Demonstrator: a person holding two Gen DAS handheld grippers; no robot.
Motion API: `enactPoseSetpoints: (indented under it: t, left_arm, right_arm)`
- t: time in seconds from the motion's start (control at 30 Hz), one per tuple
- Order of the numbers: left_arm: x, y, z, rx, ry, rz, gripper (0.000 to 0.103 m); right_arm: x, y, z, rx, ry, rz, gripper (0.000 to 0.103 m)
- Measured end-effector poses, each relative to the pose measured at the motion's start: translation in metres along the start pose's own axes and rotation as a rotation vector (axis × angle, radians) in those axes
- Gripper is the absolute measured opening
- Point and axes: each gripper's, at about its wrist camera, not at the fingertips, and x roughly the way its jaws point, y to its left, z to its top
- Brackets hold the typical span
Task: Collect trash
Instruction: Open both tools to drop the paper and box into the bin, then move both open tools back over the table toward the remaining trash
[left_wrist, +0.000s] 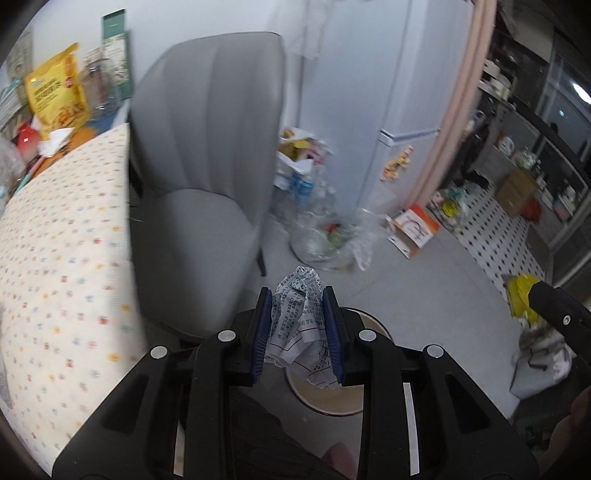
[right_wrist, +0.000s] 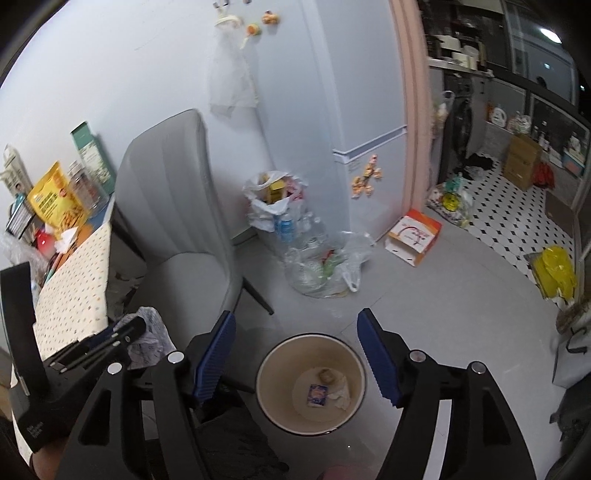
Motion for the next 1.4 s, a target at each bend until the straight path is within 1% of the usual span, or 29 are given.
enactPoseSetpoints:
  t: [0.17,0.23,0.27,0.3,0.33,0.37,0.4,0.5,0.63,0.7,0.8,0.87,1.13,1.4]
  left_arm:
    - [0.006,-0.029,0.000,0.035,0.021,-0.047,0.028]
    - [0.006,-0.041,0.000,0.045,0.025,-0.075,0.033]
    - [0.005,-0.043,0.000,0.045,0.022,-0.083,0.044]
    - [0.003,-0.045,0.000,0.046,0.018,-0.099,0.058]
    - [0.000,-0.046,0.000,0.043,0.008,-0.117,0.065]
    - [-0.003,-0.046,0.000,0.041,-0.004,-0.121,0.078]
    - [-0.008,-0.044,0.001,0.039,-0.018,-0.122,0.084]
    - [-0.016,-0.038,0.003,0.026,-0.038,-0.105,0.091]
    - [-0.033,-0.012,0.007,-0.019,-0.076,-0.059,0.096]
    - [-0.041,0.002,0.009,-0.036,-0.087,-0.041,0.097]
    - [-0.058,0.030,0.007,-0.076,-0.114,0.009,0.097]
    - [-0.068,0.045,0.004,-0.101,-0.128,0.034,0.097]
    - [-0.114,0.114,-0.016,-0.187,-0.186,0.148,0.097]
    - [-0.146,0.181,-0.040,-0.285,-0.220,0.233,0.097]
  right_arm:
    - [-0.009,-0.025,-0.003,0.037,-0.006,-0.030,0.068]
    - [-0.011,-0.032,-0.004,0.048,-0.012,-0.036,0.068]
    - [-0.012,-0.034,-0.003,0.052,-0.015,-0.038,0.068]
    - [-0.013,-0.037,-0.003,0.060,-0.017,-0.038,0.068]
    - [-0.013,-0.040,-0.003,0.063,-0.018,-0.036,0.068]
    - [-0.014,-0.040,-0.003,0.065,-0.020,-0.034,0.068]
    - [-0.015,-0.040,-0.003,0.065,-0.022,-0.030,0.069]
    - [-0.016,-0.034,-0.004,0.057,-0.025,-0.014,0.070]
    - [-0.018,-0.021,-0.005,0.042,-0.024,0.015,0.070]
    - [-0.020,-0.014,-0.005,0.030,-0.027,0.026,0.076]
    - [-0.023,0.004,-0.006,0.012,-0.031,0.056,0.084]
    - [-0.025,0.019,-0.008,-0.011,-0.030,0.079,0.086]
    - [-0.030,0.084,-0.013,-0.098,-0.024,0.174,0.089]
    - [-0.038,0.147,-0.027,-0.193,-0.007,0.247,0.089]
